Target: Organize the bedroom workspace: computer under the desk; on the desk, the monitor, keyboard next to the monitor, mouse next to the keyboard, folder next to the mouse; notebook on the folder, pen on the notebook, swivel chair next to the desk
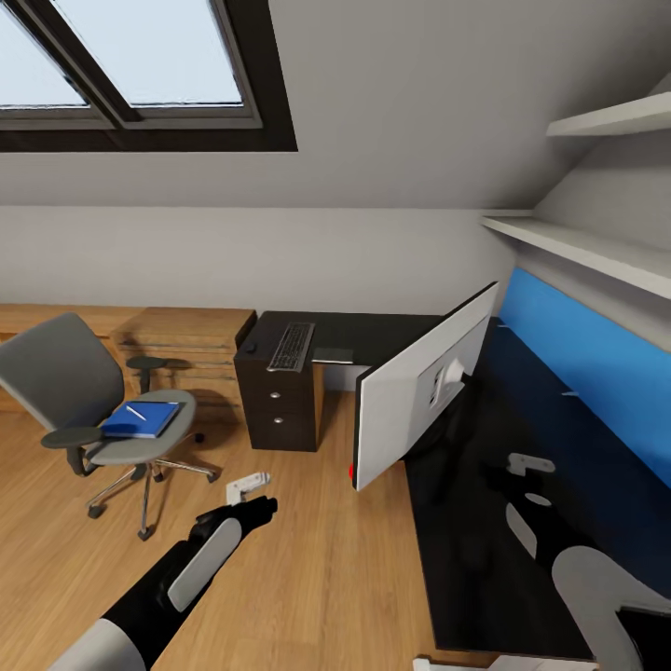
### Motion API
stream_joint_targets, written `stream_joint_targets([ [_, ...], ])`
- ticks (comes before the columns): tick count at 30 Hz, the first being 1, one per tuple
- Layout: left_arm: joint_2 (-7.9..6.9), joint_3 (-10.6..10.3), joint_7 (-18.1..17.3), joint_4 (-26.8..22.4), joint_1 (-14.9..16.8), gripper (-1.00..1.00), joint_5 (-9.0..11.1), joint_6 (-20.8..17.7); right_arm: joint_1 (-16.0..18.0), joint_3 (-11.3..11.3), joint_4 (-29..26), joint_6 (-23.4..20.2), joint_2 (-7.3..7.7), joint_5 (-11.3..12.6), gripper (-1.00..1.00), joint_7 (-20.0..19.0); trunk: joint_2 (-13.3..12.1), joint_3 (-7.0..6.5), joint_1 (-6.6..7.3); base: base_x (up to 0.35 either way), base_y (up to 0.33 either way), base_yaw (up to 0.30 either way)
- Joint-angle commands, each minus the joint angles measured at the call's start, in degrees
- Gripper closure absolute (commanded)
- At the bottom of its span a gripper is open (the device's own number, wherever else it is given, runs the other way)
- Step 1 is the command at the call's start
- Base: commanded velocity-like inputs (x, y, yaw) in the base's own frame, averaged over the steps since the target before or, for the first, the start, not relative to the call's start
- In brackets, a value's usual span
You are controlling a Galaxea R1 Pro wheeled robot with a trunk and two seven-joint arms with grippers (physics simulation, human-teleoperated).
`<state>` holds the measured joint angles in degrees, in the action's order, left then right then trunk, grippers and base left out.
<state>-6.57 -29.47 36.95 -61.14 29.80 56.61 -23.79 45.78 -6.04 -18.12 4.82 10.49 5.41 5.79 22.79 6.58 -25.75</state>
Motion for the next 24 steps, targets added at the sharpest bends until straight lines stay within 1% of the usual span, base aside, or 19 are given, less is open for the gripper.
stream_joint_targets([
  [1, -0.07, -0.2, 0.7, -0.2, 0.1, -1.0, 0.4, 0.0, 0.1, 0.1, 0.1, 0.3, -0.39, 0.5, -1.0, 0.0, 0.1, 0.13, -0.04, 0.007, 0.0, 0.0],
  [2, -0.06, -0.3, 0.8, -0.3, 0.1, -1.0, 0.5, 0.0, 0.2, 0.1, 0.2, 0.3, -0.8, 0.4, -1.0, 0.0, 0.1, 0.13, -0.04, 0.029, 0.0, 0.0],
  [3, 0.01, -0.5, 1.1, -0.3, 0.1, -1.0, 0.5, 0.0, 0.2, 0.2, 0.4, 0.4, -1.57, 0.2, -1.0, 0.0, 0.1, 0.13, -0.04, 0.114, 0.0, 0.0],
  [6, 0.08, -1.3, 1.2, 0.2, 0.1, -1.0, 0.5, 0.0, 0.3, 0.5, 0.5, 1.1, -2.83, -0.5, -1.0, 0.0, 0.1, 0.13, -0.04, 0.186, 0.0, 0.0],
  [10, 0.02, -2.7, 1.3, 1.1, 0.1, -1.0, 0.4, 0.1, 0.3, 1.7, 0.8, 3.1, -3.94, -2.3, -1.0, 0.0, 0.1, 0.13, -0.04, 0.225, 0.0, 0.0],
  [11, -0.03, -3.1, 1.4, 1.4, 0.1, -1.0, 0.4, 0.1, 0.3, 2.2, 1.1, 4.2, -4.21, -3.1, -1.0, 0.0, 0.1, 0.13, -0.04, 0.124, 0.0, 0.0],
  [17, -0.09, -3.8, 1.5, 1.8, 0.1, -1.0, 0.5, 0.1, 0.4, 2.9, 2.3, 6.4, -4.59, -4.2, -1.0, 0.0, 0.1, 0.13, -0.04, 0.06, 0.0, 0.0],
  [20, 0.03, -4.1, 1.5, 1.9, 0.1, -1.0, 0.5, 0.1, 0.4, 3.0, 2.6, 6.8, -4.66, -4.5, -1.0, 0.1, 0.1, 0.13, -0.04, 0.051, 0.0, 0.0],
  [24, 0.12, -4.2, 1.4, 2.0, 0.1, -1.0, 0.5, 0.1, 0.4, 3.0, 2.8, 6.9, -4.64, -4.5, -1.0, 0.1, 0.1, 0.13, -0.04, 0.174, 0.0, 0.0],
])
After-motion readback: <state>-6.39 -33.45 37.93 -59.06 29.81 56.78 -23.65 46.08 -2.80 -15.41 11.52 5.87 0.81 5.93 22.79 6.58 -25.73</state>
